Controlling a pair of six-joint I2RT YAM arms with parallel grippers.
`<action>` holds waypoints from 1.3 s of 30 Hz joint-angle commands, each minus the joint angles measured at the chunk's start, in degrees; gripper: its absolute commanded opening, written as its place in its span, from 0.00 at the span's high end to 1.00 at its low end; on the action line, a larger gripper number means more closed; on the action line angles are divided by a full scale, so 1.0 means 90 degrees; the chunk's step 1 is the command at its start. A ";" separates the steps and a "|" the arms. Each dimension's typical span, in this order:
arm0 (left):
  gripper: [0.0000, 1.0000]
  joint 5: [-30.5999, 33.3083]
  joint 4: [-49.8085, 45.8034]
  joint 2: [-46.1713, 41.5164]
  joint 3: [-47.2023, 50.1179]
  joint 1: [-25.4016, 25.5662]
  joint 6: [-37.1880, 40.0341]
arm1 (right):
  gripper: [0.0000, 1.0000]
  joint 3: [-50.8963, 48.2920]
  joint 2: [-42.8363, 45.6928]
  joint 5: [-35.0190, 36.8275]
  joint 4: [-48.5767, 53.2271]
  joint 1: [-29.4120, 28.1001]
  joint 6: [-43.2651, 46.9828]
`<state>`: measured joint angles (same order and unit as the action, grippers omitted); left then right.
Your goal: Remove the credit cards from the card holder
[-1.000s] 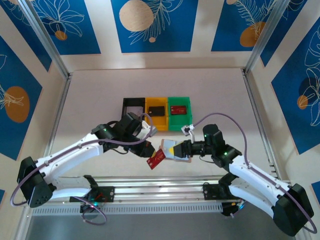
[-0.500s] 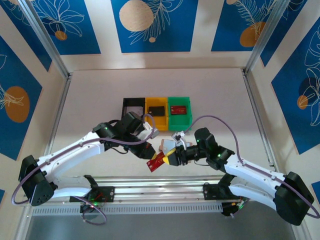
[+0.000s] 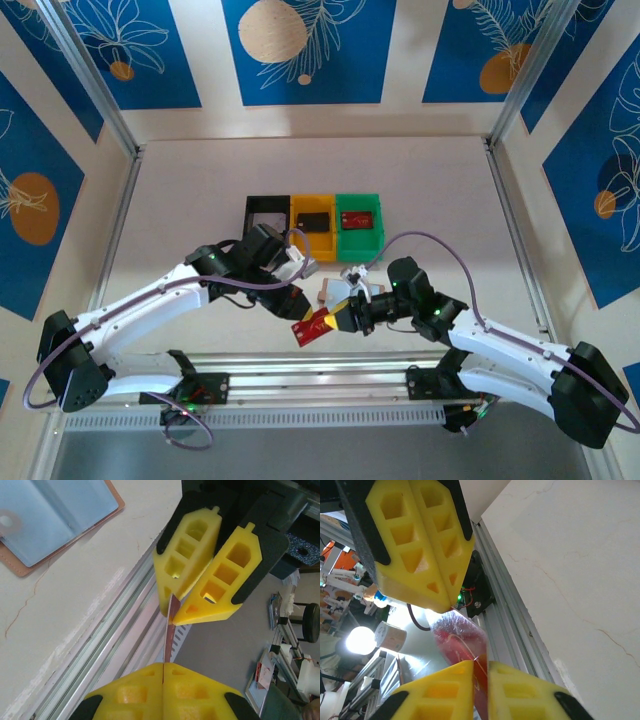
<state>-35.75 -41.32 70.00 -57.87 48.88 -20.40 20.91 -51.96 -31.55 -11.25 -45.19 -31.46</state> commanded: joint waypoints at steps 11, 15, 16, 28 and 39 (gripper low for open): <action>0.46 0.0877 -0.0525 -0.0407 -0.0641 -0.0585 0.0356 | 1.00 -0.0090 0.0677 0.0561 0.0442 0.0182 0.0110; 0.09 0.1154 -0.0742 -0.0948 -0.0842 -0.1421 0.0394 | 1.00 0.0168 0.1061 0.0938 0.1167 0.0570 -0.0028; 0.01 0.1496 -0.0807 -0.1128 -0.0879 -0.1591 0.0361 | 1.00 0.0335 0.1135 0.1176 0.1503 0.0665 -0.0051; 0.00 0.5128 -0.0464 -0.3227 0.0537 -0.2053 -0.0315 | 1.00 0.2175 0.0265 0.2990 0.4211 0.2205 -0.0255; 0.00 0.6100 -0.0808 -0.3559 0.0541 -0.2057 -0.0448 | 1.00 0.3421 -0.1707 0.2877 0.4098 0.2988 0.0150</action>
<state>15.62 -47.64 38.37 -53.08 30.87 -23.44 48.60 -64.25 -5.72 24.97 -19.03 -31.94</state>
